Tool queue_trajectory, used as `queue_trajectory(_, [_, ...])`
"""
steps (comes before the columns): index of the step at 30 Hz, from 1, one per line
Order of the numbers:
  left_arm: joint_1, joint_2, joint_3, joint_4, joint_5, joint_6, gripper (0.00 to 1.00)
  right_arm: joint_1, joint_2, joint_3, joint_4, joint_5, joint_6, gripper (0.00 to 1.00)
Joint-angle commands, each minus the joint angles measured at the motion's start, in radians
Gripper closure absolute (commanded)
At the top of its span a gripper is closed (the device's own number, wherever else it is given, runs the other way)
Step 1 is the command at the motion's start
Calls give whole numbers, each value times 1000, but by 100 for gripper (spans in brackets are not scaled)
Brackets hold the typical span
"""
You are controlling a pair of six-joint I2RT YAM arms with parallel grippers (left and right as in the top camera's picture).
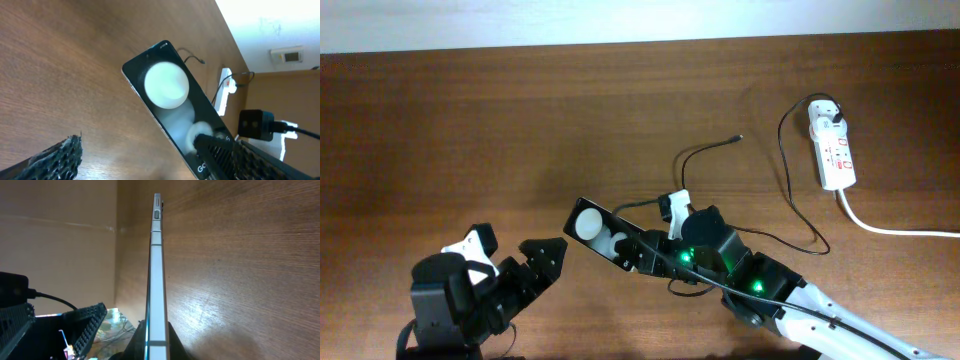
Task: Plug charger to phone and switch on socket
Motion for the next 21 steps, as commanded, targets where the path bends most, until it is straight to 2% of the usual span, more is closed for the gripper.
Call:
queue_trajectory(1, [5,40,-3,92,57,-50,1,-8,-20,8,10,-13,16,96])
queue_trajectory(5, [5,127,-3,154,61,-50,1,-17,-19,8,6,-10,61,96])
queue_trajectory(8, [-3,251,-3,229,158,-15,1,-26,-19,8,6,-40,118,96])
queue_trajectory(11, [-6,348,-3,239,198,-11,1,-26,-19,8,-3,-82,151,96])
queue_trajectory(12, [-6,363,-3,251,214,-7,1,-26,-19,8,-5,-92,151,96])
queue_trajectory(14, [-6,380,-3,332,311,89,1,-26,-18,8,-24,-106,195,96])
queue_trajectory(17, [-6,380,-3,358,338,166,1,-26,-9,8,-31,-107,218,96])
queue_trajectory(21, [-6,380,-3,358,338,168,1,-26,-7,8,-39,-111,247,96])
